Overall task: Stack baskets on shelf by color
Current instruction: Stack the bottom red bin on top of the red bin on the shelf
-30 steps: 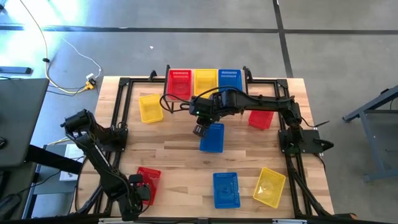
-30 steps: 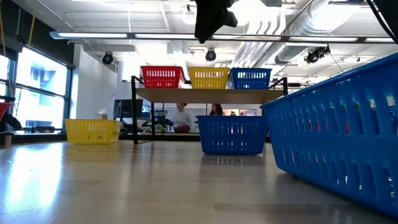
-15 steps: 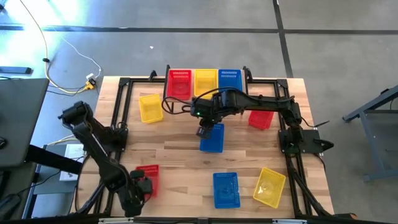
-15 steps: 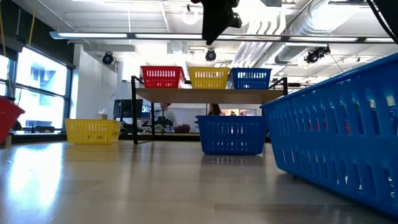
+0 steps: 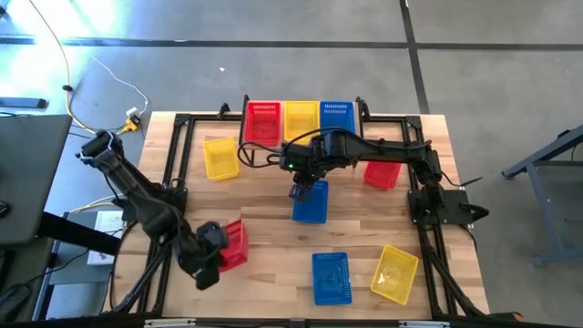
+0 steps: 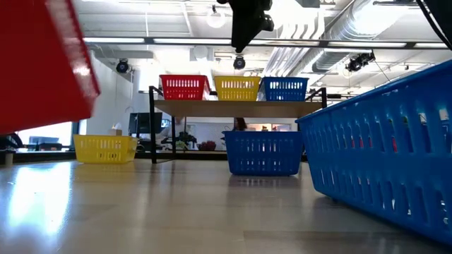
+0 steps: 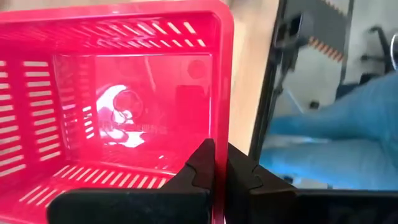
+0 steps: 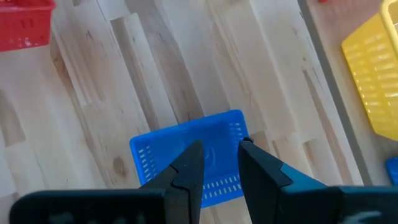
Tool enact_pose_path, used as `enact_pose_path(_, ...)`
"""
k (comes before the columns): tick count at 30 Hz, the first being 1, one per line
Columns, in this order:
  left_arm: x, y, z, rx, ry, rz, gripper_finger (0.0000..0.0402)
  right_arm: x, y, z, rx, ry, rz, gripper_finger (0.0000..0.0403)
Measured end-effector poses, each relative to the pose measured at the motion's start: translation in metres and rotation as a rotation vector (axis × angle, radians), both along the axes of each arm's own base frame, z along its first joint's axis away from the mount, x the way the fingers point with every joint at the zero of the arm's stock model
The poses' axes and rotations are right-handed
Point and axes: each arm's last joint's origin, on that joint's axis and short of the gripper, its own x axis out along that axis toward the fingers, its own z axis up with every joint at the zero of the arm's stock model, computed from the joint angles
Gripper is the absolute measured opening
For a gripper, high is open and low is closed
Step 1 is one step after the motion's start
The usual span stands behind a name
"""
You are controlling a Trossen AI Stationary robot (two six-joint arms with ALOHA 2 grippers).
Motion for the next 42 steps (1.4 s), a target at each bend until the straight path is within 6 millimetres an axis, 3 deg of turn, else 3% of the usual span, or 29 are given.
enact_pose_path(15,0.0,0.073,0.042,0.168,-0.132,0.02,0.0,0.0,-0.001,0.0,0.027,-0.023,-0.126,0.0085)
enact_pose_path(26,-0.023,0.117,0.089,0.561,0.035,-0.087,0.0,0.0,-0.005,0.001,-0.001,-0.045,-0.243,0.0085)
enact_pose_path(35,-0.018,0.168,0.116,0.744,0.072,-0.065,0.0,0.0,-0.006,0.001,0.025,-0.06,-0.314,0.0085)
enact_pose_path(42,-0.002,0.209,0.131,0.812,0.107,-0.021,0.0,0.0,-0.006,0.001,0.047,-0.071,-0.368,0.0085)
